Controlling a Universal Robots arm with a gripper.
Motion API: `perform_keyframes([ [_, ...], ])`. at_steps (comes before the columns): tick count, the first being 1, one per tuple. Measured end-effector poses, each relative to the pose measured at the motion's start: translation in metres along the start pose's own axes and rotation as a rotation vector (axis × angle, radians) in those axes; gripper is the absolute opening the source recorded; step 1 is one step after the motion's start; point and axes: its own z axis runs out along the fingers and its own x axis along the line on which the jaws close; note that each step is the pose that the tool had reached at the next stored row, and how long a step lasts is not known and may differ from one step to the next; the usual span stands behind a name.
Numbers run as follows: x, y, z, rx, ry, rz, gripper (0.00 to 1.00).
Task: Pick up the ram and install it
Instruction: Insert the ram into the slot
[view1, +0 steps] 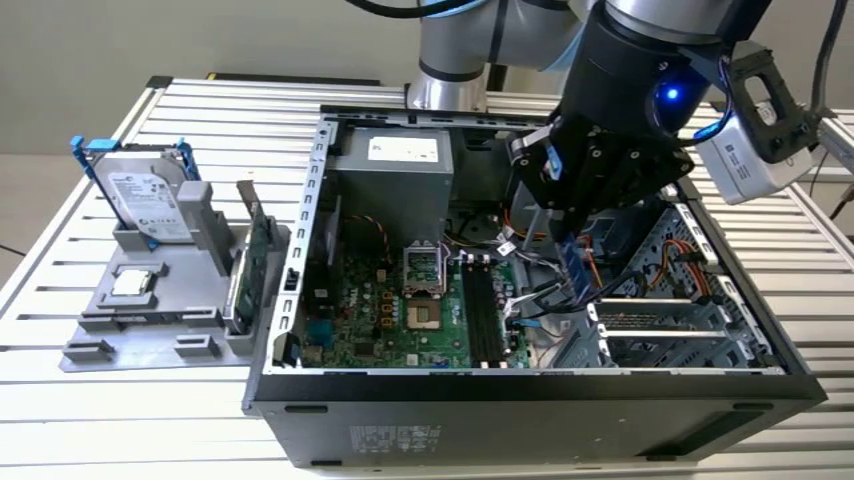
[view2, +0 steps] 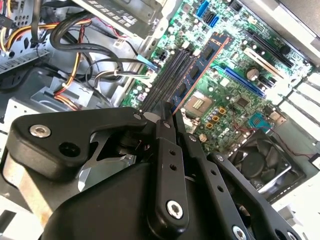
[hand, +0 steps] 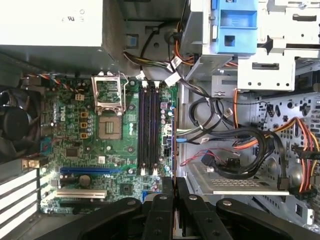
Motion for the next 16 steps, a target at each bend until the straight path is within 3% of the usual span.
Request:
perform_keyframes([
  [16,-0.0014,0.0005,0.0099,-0.0002,0.0,0.0,0.0],
])
